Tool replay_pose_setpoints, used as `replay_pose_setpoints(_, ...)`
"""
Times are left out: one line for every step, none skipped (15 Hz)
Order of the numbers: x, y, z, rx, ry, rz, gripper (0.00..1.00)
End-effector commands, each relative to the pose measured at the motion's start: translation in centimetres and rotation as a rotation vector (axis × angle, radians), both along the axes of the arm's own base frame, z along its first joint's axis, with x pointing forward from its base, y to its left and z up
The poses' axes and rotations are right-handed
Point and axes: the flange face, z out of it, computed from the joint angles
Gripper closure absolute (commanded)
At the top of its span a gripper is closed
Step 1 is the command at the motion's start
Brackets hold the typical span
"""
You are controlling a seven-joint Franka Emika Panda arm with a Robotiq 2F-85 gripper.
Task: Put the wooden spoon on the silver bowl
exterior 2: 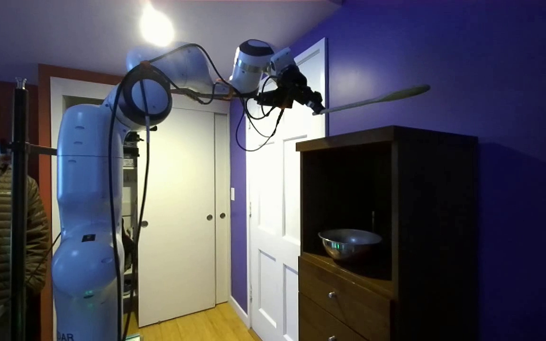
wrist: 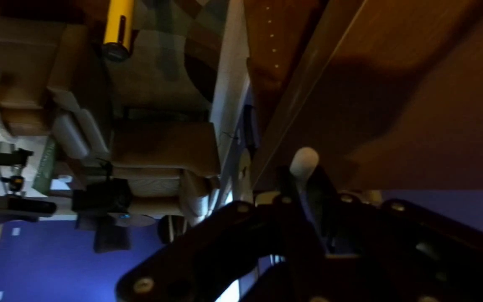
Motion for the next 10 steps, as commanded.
replay_pose_setpoints(-3.8,-4.8,1.0,-0.002,-0.018,-0.204,0.97)
replay_pose_setpoints(-4.7,-6.2,0.8,-0.001,-0.001,-0.263,0.97)
replay_pose_setpoints(-6.0,-7.5,0.8,0.012,0.055,-0.293,0.97)
replay_pose_setpoints(-7.2,-8.4,0.3,0.029,0.133,-0.271,0.97)
replay_pose_setpoints(-8.2,-9.0,-0.2,0.052,0.206,-0.227,0.97)
replay_pose_setpoints(-9.7,-9.4,-0.2,0.066,0.240,-0.171,0.97)
replay_pose_setpoints(-11.0,-9.7,-0.3,0.079,0.262,-0.120,0.97)
replay_pose_setpoints(-12.4,-9.9,-0.6,0.094,0.293,-0.078,0.97)
replay_pose_setpoints(-13.7,-9.9,-0.9,0.114,0.322,-0.040,0.97)
replay_pose_setpoints(-14.9,-9.8,-1.6,0.143,0.351,-0.001,0.97)
